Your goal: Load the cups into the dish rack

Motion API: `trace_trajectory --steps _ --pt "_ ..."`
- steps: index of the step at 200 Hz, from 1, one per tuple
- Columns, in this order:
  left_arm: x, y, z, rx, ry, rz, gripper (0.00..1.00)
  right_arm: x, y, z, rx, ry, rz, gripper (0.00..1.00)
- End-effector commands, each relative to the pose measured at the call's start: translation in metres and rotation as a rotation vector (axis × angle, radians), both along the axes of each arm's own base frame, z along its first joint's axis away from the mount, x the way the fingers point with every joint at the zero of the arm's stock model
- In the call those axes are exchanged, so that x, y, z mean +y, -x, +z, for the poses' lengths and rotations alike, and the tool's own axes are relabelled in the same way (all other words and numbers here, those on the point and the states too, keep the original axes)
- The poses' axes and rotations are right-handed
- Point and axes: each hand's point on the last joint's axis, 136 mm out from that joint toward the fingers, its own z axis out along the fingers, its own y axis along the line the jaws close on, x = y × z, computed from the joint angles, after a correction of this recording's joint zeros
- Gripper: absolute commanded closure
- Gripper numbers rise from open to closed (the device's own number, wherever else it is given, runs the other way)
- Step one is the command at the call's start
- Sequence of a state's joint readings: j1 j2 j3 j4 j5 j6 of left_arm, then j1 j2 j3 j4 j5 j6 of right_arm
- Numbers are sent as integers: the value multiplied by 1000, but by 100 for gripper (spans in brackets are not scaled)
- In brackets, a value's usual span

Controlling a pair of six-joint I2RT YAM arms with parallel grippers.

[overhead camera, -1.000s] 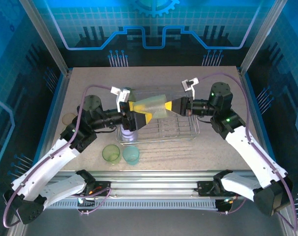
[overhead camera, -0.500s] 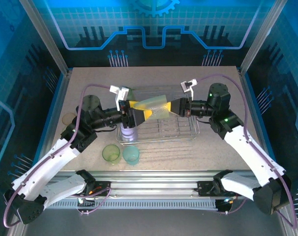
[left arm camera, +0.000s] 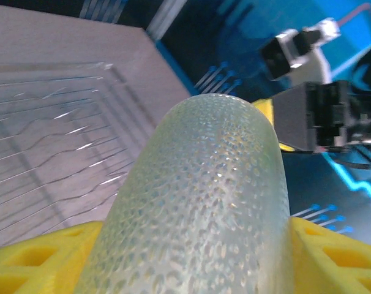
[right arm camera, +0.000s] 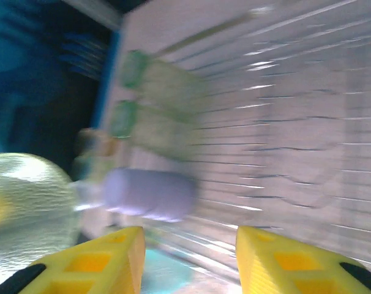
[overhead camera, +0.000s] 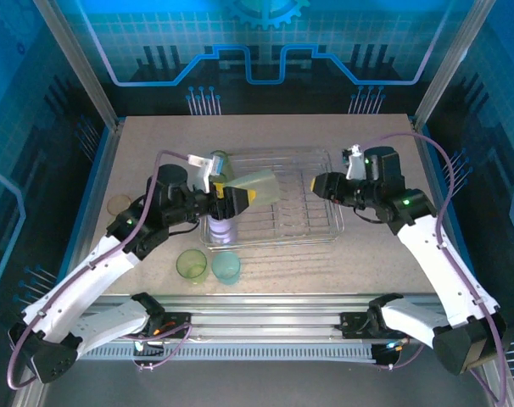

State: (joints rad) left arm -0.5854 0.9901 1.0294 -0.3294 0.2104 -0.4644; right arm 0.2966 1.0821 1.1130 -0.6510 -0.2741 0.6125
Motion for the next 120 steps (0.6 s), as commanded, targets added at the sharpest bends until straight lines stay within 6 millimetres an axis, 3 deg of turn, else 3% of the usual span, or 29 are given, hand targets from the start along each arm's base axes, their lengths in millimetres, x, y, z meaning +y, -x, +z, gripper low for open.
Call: trace_trajectory --steps 1,44,80,120 --pt "18 -9 -4 9 -106 96 71 -69 13 -48 109 422 -119 55" --pt "20 -18 -19 60 -196 116 70 -95 5 -88 199 588 -138 52" --pt "16 -24 -28 118 -257 104 70 -99 -7 -112 252 635 -113 48" --pt "16 -32 -32 143 -330 107 69 -95 -17 -128 281 651 -80 49"
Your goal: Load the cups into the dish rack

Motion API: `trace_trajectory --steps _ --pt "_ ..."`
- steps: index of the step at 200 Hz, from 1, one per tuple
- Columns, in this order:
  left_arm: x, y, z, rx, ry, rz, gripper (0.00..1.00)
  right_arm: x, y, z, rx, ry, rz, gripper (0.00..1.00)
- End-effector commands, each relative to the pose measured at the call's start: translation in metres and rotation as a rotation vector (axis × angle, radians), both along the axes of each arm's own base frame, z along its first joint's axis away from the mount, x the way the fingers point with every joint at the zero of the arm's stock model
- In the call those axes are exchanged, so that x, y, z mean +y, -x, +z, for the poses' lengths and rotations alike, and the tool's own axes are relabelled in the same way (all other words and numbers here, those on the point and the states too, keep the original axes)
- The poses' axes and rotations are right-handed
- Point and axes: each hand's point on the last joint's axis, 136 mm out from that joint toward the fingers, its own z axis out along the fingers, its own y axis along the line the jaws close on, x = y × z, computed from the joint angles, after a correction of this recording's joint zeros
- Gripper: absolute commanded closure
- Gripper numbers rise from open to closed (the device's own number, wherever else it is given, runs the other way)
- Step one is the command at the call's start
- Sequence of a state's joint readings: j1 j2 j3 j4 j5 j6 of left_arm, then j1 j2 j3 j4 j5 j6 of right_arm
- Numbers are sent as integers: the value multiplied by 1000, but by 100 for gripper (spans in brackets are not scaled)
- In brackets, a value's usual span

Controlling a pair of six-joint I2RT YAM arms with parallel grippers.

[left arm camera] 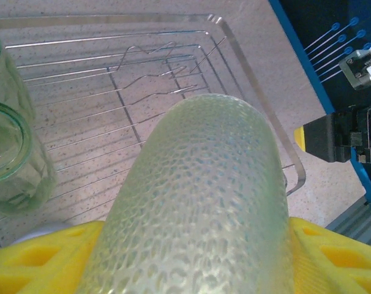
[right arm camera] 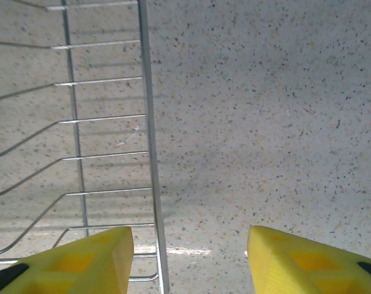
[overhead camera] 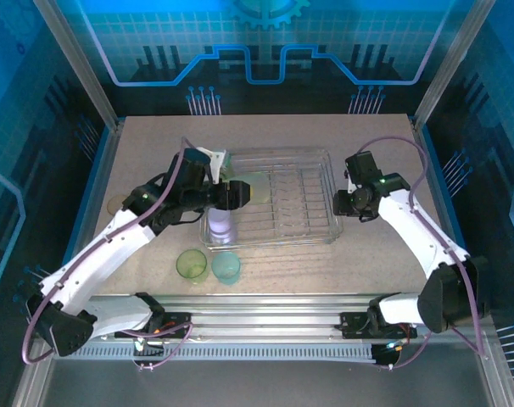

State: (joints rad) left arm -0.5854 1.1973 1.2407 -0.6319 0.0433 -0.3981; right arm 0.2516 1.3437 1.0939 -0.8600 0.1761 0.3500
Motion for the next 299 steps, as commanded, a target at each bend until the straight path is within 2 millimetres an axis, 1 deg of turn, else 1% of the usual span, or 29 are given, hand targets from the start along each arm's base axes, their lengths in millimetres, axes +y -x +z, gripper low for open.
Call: trace_trajectory --steps 1,34,49,78,89,107,136,159,199,228,243,252,272,299 --pt "2 -2 7 -10 -59 -11 69 -5 -6 -6 5 28 15 49" --pt "-2 -11 0 33 -115 -21 67 0 -11 -20 35 23 24 52" --pt "-3 -15 -6 62 -146 -24 67 0 -12 -27 52 41 25 56" --pt "-2 -23 -17 113 -226 -16 65 -4 -9 -35 79 74 13 70" --pt "2 -27 -19 122 -262 0 64 -5 -7 -36 83 88 12 77" --pt "2 -33 -19 118 -290 -8 64 -10 -1 -37 90 113 -1 87" --pt "-2 -44 -21 123 -313 -3 63 -16 10 -40 101 132 -14 97" --pt "-9 -52 -26 147 -328 -9 63 -20 17 -41 111 143 -31 100" --pt "-19 -66 -39 199 -364 -26 63 -28 25 -37 114 172 -60 100" --pt "-20 -77 -52 251 -430 -18 62 -27 29 -37 121 164 -58 100" --pt "-22 -85 -55 264 -465 -14 62 -26 32 -38 121 157 -53 100" --pt "-23 -91 -53 264 -477 -8 62 -27 33 -38 117 158 -54 100" --pt "-31 -101 -54 270 -506 -22 61 -26 34 -37 90 152 -52 100" --pt "-40 -111 -66 287 -574 -48 60 -25 34 -35 81 149 -48 100"
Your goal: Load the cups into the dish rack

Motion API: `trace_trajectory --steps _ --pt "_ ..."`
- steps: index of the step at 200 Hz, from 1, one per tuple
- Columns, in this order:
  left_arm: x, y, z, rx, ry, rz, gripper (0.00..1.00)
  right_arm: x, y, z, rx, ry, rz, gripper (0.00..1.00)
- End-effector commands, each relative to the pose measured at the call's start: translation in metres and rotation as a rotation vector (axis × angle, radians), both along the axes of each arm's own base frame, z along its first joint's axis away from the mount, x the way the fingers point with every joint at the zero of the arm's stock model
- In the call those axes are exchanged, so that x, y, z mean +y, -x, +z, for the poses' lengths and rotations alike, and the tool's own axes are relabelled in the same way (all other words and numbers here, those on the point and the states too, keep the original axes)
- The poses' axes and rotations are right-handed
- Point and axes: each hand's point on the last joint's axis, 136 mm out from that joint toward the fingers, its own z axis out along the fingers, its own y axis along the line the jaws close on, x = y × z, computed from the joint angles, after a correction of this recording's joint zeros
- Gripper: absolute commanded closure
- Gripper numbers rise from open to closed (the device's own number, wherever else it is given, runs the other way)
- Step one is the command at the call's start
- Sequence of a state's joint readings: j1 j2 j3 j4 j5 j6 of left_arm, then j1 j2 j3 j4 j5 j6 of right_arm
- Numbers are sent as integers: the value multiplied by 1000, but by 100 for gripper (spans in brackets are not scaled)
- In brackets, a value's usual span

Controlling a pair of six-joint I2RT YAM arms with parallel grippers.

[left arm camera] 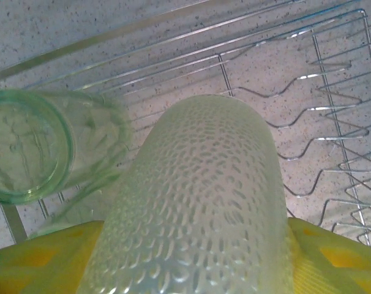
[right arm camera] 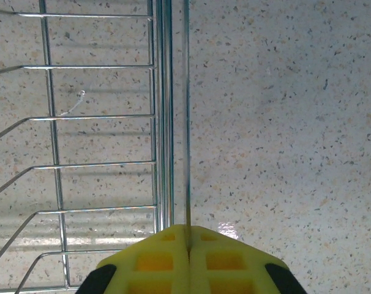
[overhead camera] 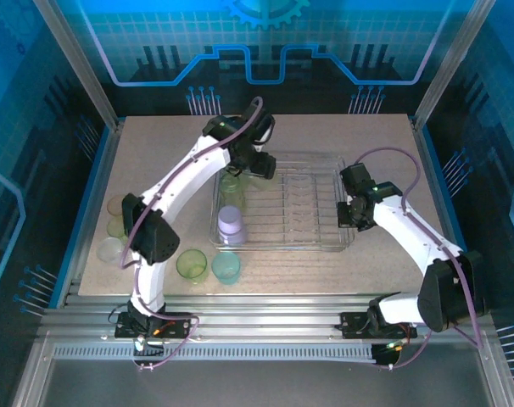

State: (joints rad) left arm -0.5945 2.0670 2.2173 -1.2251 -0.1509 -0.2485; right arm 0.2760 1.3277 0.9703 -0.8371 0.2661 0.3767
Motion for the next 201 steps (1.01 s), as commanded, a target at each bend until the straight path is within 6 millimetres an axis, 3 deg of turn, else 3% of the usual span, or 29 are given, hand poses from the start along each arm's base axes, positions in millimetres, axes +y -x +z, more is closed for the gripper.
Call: trace_trajectory --steps 1,102,148,201 --pt "2 5 -5 35 -98 -44 60 -10 12 -2 23 55 -18 100" --pt "-6 -11 -42 64 -206 -106 57 -1 14 -1 16 7 17 84" --pt "-11 -23 -51 42 -229 -146 55 -6 14 20 -42 22 17 76" --pt "-17 -29 -61 41 -230 -175 53 -21 19 54 -234 41 -22 71"
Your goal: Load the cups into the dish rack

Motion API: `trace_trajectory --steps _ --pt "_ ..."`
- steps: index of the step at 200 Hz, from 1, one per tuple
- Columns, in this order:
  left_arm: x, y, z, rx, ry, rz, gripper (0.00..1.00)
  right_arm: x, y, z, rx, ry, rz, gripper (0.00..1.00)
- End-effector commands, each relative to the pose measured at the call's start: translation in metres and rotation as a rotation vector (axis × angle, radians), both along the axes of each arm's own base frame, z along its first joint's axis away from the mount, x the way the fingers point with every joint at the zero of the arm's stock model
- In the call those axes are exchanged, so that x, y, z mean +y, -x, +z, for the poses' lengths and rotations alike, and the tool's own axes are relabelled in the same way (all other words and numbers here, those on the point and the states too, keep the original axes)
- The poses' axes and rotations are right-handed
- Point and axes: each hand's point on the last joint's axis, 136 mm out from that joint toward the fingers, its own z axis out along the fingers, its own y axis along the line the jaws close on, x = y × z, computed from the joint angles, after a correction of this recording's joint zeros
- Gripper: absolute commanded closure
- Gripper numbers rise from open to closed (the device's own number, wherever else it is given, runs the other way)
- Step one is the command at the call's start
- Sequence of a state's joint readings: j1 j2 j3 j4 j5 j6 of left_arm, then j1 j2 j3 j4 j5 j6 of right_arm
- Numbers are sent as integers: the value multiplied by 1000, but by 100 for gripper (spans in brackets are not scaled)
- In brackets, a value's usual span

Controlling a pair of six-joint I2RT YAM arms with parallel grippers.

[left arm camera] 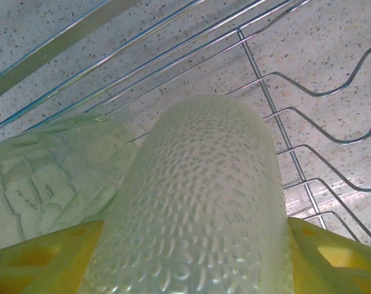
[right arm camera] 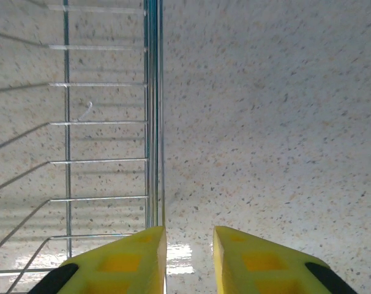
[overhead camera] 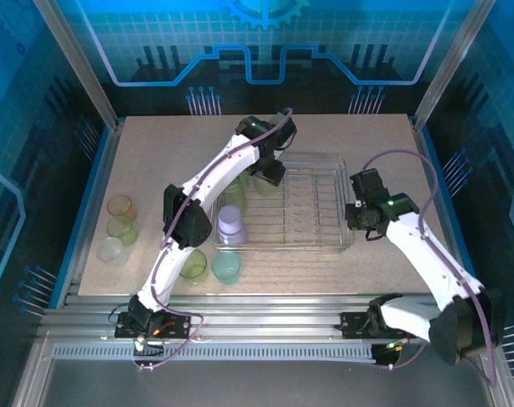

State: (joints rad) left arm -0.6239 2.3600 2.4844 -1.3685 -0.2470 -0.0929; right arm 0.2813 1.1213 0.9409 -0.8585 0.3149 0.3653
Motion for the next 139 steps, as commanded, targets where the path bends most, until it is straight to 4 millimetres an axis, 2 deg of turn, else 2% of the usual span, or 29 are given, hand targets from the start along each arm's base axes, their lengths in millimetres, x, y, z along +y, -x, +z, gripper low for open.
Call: trace_trajectory --steps 1,49,51,58,111,139 --pt "-4 -7 3 -29 -5 -34 53 -10 7 13 -76 33 -23 71" --pt "-9 -14 -3 -45 -5 -64 48 -10 10 25 -149 9 -12 68" --pt "-10 -15 -4 -46 -7 -67 48 -11 13 17 -132 14 -10 68" --pt "-9 -16 -5 -47 -13 -72 48 -10 15 14 -124 11 -8 68" --pt "-5 -18 -17 -38 -58 -94 46 -9 17 11 -112 2 -7 67" --pt "-5 -21 -22 -41 -72 -97 38 -8 18 11 -111 -5 0 66"
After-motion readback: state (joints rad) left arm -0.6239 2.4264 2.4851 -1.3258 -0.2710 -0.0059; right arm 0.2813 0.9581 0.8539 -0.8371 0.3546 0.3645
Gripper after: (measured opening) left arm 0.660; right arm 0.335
